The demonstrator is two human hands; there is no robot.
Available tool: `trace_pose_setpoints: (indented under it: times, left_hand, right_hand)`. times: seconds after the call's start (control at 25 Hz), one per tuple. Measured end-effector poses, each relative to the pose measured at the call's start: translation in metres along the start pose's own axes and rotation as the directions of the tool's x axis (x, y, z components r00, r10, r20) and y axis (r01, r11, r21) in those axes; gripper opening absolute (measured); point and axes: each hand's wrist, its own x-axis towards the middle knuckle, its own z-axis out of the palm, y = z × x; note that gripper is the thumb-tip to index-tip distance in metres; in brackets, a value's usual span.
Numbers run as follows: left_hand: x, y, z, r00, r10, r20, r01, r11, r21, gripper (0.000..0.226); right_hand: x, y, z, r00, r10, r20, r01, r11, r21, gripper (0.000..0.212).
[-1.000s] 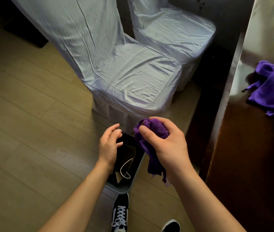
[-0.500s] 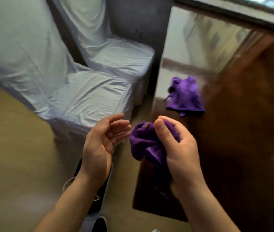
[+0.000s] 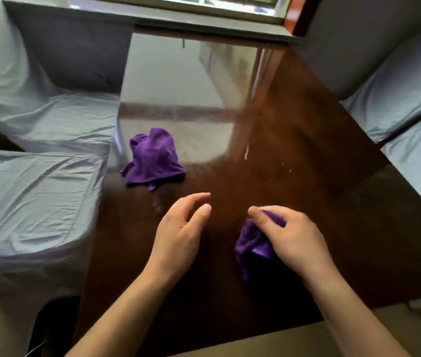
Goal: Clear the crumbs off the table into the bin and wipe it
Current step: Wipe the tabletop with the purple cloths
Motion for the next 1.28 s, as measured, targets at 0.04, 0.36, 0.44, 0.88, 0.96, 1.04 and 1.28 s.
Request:
trace_pose_setpoints:
  times: [0.04, 0.36, 0.44, 0.88, 0.96, 1.04, 1.28]
  left_hand:
    - [0.004, -0.002, 0.011, 0.999, 0.033, 0.016, -0.035, 0.992, 0.124, 0.031]
    - [0.032, -0.026, 0.048, 0.982, 0.140, 0.126, -0.189, 0.742, 0.643, 0.042]
    - [0.028, -0.032, 0.048, 0.978, 0.162, 0.132, -0.206, 0.653, 0.729, 0.046]
    - [0.027, -0.033, 0.039, 0.945, 0.171, -0.277, 0.010, 0.836, 0.548, 0.049]
    - [0.027, -0.033, 0.038, 0.938, 0.160, -0.307, 0.023, 0.856, 0.516, 0.047]
    - [0.027, -0.035, 0.038, 0.931, 0.168, -0.326, 0.018, 0.867, 0.498, 0.044]
    - [0.030, -0.042, 0.037, 0.918, 0.159, -0.363, 0.024, 0.893, 0.450, 0.034]
  right_hand:
    - [0.003, 0.011, -0.001, 1.000, -0.018, 0.018, 0.020, 0.992, -0.122, 0.064]
    - [-0.014, 0.064, 0.028, 0.945, -0.320, -0.064, 0.283, 0.900, -0.331, 0.074]
    - [-0.010, 0.064, 0.038, 0.932, -0.361, -0.017, 0.336, 0.883, -0.329, 0.073]
    - [0.096, -0.027, 0.072, 0.936, -0.316, -0.156, 0.346, 0.907, 0.238, 0.050]
    - [0.132, -0.059, 0.086, 0.968, -0.210, -0.134, 0.246, 0.888, 0.389, 0.046]
    - [0.164, -0.087, 0.100, 0.989, -0.115, -0.090, 0.146, 0.836, 0.529, 0.042]
    - [0.207, -0.115, 0.129, 0.978, -0.205, -0.025, 0.206, 0.960, 0.188, 0.060]
